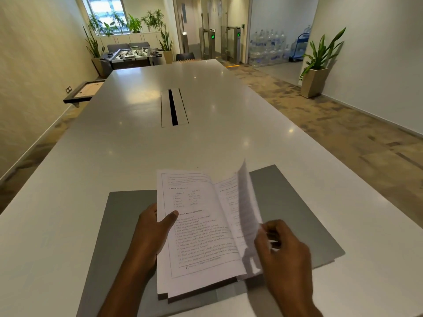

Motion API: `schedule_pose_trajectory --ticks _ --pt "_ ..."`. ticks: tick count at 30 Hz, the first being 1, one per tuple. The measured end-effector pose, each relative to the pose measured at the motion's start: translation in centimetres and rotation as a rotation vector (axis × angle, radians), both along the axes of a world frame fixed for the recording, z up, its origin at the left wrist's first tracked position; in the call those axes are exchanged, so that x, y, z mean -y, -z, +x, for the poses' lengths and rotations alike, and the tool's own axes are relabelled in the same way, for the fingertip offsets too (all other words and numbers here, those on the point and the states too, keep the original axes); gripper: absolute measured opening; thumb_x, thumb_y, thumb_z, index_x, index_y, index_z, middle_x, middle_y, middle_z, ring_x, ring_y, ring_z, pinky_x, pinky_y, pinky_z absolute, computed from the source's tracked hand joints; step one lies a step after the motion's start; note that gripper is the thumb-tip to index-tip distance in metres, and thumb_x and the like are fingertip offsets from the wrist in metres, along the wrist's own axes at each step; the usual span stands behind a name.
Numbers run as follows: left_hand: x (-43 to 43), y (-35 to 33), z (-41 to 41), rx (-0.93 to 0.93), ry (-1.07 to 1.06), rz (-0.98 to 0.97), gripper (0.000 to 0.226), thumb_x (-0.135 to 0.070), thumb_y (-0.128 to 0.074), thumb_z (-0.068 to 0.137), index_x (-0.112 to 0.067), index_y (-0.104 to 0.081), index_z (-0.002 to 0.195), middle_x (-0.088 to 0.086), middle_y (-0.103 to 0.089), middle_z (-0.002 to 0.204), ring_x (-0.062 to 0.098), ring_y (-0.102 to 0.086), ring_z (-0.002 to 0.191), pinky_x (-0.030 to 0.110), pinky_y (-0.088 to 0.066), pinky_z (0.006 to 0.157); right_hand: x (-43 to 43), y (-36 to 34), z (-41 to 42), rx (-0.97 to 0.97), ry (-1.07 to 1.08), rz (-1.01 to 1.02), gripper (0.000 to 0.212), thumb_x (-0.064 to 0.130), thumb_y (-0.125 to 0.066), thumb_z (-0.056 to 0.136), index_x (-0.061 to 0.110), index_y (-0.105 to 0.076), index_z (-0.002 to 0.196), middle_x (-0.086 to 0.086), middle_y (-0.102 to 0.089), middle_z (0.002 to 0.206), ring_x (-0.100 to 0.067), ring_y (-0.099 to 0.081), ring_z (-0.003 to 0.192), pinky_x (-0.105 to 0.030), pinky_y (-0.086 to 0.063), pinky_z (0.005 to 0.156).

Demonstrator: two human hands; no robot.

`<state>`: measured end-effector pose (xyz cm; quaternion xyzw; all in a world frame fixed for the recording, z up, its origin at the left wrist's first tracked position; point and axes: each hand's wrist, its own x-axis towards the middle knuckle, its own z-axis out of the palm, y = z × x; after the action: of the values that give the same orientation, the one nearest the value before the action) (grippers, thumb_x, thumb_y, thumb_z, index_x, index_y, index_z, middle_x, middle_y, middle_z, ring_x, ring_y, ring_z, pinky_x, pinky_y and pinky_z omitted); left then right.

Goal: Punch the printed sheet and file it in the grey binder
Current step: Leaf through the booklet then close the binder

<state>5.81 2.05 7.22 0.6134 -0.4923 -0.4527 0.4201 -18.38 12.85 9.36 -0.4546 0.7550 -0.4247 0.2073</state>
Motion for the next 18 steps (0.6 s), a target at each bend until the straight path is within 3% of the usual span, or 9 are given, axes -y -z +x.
schedule_pose_trajectory --ticks 4,7,8,12,14,17,18 --pt "0.0 0.0 -0.1 -0.022 -0.003 0.008 0.025 -0.022 -0.069 0.099 -0.025 -0.068 0.124 -0.005 -0.079 0.113 0.014 -0.080 0.090 0.032 -0.064 0.071 0.0 0.1 3.8 -0.146 -0.213 -0.043 0.017 0.049 -0.072 0.089 0.042 -0.058 0.097 0.023 -0.067 0.090 -0.003 -0.066 0.075 -0.013 -0.053 0.071" --pt "0.0 -0.2 -0.5 -0.037 -0.031 0.005 0.012 -0.027 -0.063 0.103 -0.027 -0.069 0.113 -0.004 -0.080 0.102 0.008 -0.079 0.078 0.023 -0.060 0.059 0.2 0.5 6.1 -0.256 -0.313 -0.108 0.019 0.049 -0.073 0.087 0.041 -0.058 0.094 0.020 -0.069 0.078 -0.003 -0.065 0.064 -0.008 -0.047 0.060" --pt "0.0 -0.5 -0.8 -0.054 -0.048 0.015 0.011 -0.030 -0.060 0.104 -0.026 -0.069 0.108 -0.003 -0.080 0.096 0.009 -0.079 0.074 0.022 -0.058 0.056 0.4 0.5 6.6 -0.316 -0.342 -0.127 0.018 0.049 -0.071 0.088 0.041 -0.058 0.096 0.019 -0.070 0.077 -0.003 -0.065 0.064 -0.010 -0.049 0.061" --pt "-0.2 -1.3 -1.4 -0.153 -0.091 0.077 0.026 -0.040 -0.053 0.106 -0.019 -0.068 0.103 0.003 -0.080 0.080 0.019 -0.078 0.065 0.025 -0.057 0.051 0.8 0.6 8.5 -0.279 -0.485 -0.018 0.028 0.053 -0.056 0.098 0.037 -0.059 0.121 0.014 -0.072 0.114 -0.008 -0.069 0.099 -0.020 -0.049 0.092" --pt "-0.2 -1.2 -1.5 -0.158 -0.096 0.065 0.022 -0.039 -0.056 0.105 -0.021 -0.068 0.106 0.003 -0.081 0.084 0.019 -0.079 0.069 0.024 -0.058 0.052 1.4 1.0 9.1 -0.352 -0.584 -0.006 0.029 0.053 -0.065 0.090 0.037 -0.060 0.114 0.013 -0.075 0.106 -0.008 -0.071 0.091 -0.022 -0.050 0.084" --pt "-0.4 -0.8 -1.2 -0.116 -0.079 0.045 0.018 -0.032 -0.064 0.101 -0.022 -0.068 0.115 0.000 -0.081 0.100 0.017 -0.080 0.078 0.023 -0.060 0.056 1.8 2.0 10.2 -0.381 -0.681 0.097 0.035 0.049 -0.061 0.095 0.028 -0.065 0.123 0.005 -0.073 0.122 -0.013 -0.069 0.107 -0.031 -0.050 0.100" --pt "-0.5 -0.7 -1.1 -0.093 -0.067 0.043 0.020 -0.029 -0.066 0.101 -0.020 -0.068 0.119 -0.001 -0.080 0.103 0.018 -0.080 0.081 0.022 -0.060 0.057 1.7 3.0 10.2 -0.459 -0.659 -0.012 0.033 0.054 -0.058 0.095 0.030 -0.071 0.114 0.009 -0.076 0.112 -0.011 -0.072 0.098 -0.035 -0.058 0.095"
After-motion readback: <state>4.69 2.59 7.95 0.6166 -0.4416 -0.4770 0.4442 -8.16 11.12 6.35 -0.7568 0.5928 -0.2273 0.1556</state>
